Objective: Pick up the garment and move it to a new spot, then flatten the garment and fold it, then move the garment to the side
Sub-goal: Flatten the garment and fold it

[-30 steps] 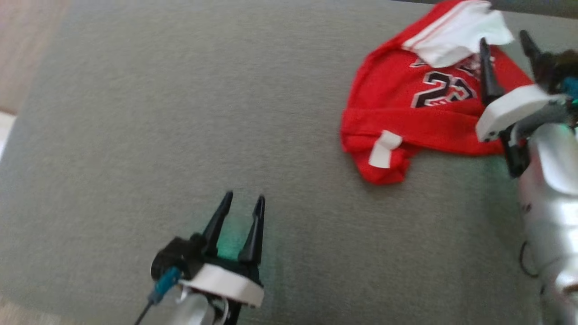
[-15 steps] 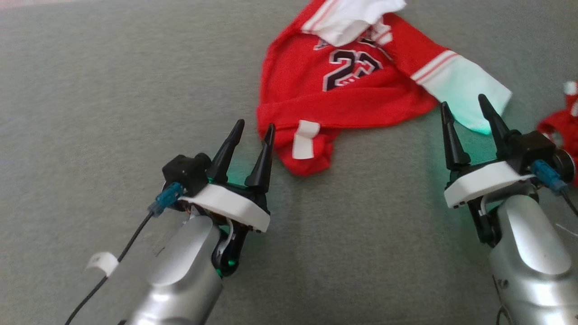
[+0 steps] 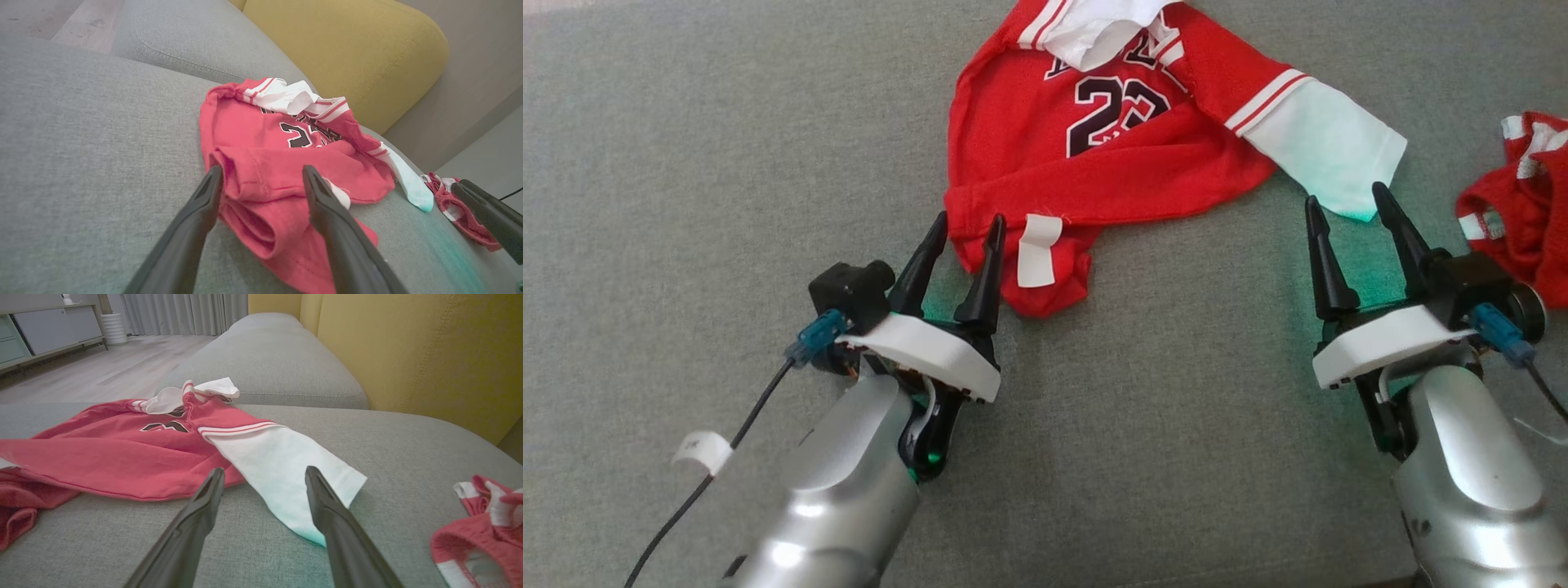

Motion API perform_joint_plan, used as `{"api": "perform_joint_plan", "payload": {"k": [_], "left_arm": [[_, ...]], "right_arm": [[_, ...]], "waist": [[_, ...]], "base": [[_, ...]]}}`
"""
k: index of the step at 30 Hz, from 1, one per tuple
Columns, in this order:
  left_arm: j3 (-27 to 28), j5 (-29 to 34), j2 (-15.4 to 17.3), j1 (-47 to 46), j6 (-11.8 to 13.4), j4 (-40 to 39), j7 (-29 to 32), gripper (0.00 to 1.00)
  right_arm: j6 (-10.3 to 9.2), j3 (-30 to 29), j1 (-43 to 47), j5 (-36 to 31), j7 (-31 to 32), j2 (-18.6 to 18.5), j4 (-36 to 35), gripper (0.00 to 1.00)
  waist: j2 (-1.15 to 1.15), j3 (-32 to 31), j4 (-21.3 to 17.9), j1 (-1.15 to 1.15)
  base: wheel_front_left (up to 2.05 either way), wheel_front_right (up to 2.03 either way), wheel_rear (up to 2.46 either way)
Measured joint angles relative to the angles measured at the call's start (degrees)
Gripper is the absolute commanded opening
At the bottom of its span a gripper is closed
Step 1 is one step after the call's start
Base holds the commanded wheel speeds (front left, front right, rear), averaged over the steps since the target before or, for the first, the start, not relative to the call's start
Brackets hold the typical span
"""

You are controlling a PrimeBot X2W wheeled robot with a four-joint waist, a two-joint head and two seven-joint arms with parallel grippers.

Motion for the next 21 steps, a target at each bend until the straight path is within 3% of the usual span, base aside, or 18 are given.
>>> {"api": "perform_joint_plan", "payload": {"k": [1,2,3,4,12,21], "left_arm": [[-0.1,0.0,0.0,0.0,0.0,0.0,0.0,0.67],[-0.1,0.0,0.0,0.0,0.0,0.2,0.0,0.42],[-0.2,0.0,0.0,0.0,0.0,0.3,0.0,0.25],[-0.2,0.0,0.0,0.0,0.0,0.4,0.0,0.00],[1.0,1.5,-0.1,0.2,0.0,-0.4,0.0,0.00],[13.8,9.6,-0.2,9.6,0.5,-10.0,0.0,0.00]], "right_arm": [[-0.01,0.0,0.0,0.0,0.0,0.0,0.0,1.00],[-0.01,0.1,0.0,0.0,0.0,0.0,0.0,1.00],[0.00,0.1,0.0,0.0,0.0,0.0,0.1,1.00],[-0.01,0.1,0.0,0.0,0.0,0.0,0.1,1.00],[-0.01,-0.7,0.1,0.3,0.0,0.1,0.6,1.00],[-0.01,-2.1,8.9,1.4,0.0,1.8,0.8,1.00]], "waist": [[0.00,0.0,0.0,0.00],[0.00,-0.1,0.0,0.00],[0.00,-0.1,0.0,0.00],[0.00,-0.2,0.0,0.00],[0.00,-1.5,0.6,0.00],[0.00,-7.6,4.2,-0.01]], "base": [[0.00,0.00,0.00],[0.00,0.00,0.00],[0.00,0.00,0.00],[0.00,0.00,0.00],[0.00,0.00,0.00],[0.00,0.00,0.00]]}}
